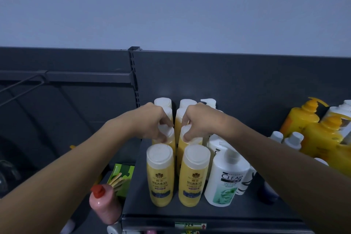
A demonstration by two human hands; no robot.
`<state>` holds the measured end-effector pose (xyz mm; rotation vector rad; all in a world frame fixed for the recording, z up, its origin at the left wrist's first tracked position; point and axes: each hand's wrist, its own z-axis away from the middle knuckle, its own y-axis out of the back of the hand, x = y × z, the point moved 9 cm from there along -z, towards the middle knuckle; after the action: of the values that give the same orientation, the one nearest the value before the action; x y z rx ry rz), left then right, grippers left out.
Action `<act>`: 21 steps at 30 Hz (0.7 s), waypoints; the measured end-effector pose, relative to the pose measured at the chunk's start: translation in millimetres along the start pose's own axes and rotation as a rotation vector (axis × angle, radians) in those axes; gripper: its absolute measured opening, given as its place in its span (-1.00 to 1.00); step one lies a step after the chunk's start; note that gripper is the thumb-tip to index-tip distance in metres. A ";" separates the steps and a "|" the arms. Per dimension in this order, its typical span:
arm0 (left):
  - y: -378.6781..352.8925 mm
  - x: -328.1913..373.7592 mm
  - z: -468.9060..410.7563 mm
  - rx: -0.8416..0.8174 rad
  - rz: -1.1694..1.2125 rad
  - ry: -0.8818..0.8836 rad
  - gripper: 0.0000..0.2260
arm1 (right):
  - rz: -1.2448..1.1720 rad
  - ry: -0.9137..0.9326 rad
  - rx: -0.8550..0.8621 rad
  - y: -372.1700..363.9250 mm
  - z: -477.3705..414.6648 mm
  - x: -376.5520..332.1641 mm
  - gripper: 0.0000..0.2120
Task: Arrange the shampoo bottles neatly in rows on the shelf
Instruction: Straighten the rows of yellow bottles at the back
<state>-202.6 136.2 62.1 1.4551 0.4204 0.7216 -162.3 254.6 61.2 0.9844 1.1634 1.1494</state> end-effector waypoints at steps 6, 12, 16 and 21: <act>-0.2 -2.6 -2.2 -0.002 -0.020 -0.006 -0.53 | -0.026 0.005 -0.011 7.1 1.6 4.8 -0.51; 36.3 -27.4 -16.6 0.237 0.035 0.073 -0.64 | -0.033 0.049 0.176 42.3 -18.3 9.5 -0.56; 25.7 -35.9 -39.1 0.152 -0.051 0.113 -0.55 | 0.064 0.108 0.117 30.7 -37.2 0.4 -0.49; 17.0 -30.0 -52.9 0.111 -0.155 0.107 -0.49 | 0.224 0.176 0.117 21.7 -50.2 -6.2 -0.58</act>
<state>-262.5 154.8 68.7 1.4729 0.6574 0.6621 -215.3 252.0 75.7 1.1434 1.2962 1.3803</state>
